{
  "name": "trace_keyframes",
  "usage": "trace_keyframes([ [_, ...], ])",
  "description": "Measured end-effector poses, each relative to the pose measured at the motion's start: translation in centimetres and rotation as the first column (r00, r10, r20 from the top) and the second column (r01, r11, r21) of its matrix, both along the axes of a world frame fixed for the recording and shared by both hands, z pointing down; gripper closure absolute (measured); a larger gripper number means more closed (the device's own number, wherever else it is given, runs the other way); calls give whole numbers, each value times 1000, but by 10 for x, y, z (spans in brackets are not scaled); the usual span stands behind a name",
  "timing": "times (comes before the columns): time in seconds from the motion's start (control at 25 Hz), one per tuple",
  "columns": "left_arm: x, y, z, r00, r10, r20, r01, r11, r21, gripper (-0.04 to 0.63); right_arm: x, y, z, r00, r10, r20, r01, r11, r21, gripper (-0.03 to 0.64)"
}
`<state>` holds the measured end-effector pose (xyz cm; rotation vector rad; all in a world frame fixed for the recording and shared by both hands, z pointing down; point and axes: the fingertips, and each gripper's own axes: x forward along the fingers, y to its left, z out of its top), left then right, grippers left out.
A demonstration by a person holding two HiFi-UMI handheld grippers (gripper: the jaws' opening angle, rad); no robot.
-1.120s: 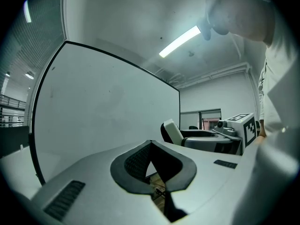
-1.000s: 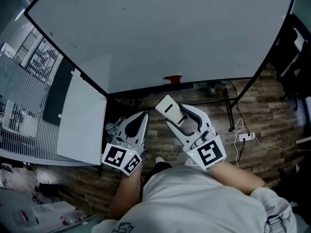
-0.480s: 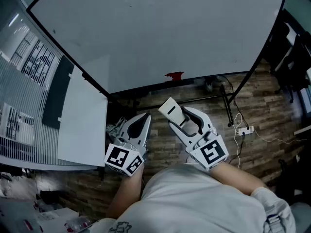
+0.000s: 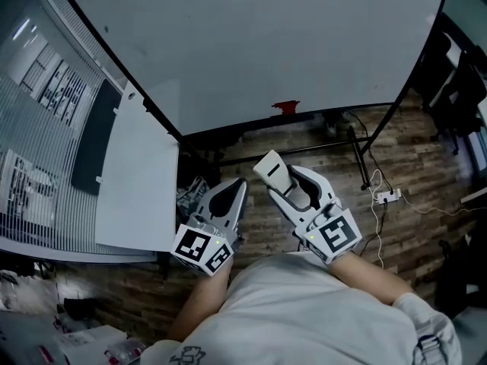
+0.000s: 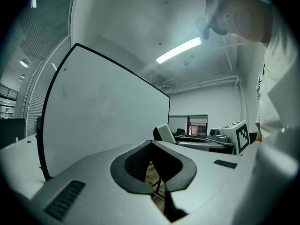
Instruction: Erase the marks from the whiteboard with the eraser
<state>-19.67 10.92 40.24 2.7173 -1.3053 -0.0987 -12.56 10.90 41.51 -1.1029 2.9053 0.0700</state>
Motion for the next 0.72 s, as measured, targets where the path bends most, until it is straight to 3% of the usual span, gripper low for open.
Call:
trace_keyframes([
  [0.72, -48, 102, 30, 997, 71, -21, -71, 997, -40, 588, -54, 94, 23, 997, 70, 34, -69, 997, -40, 383],
])
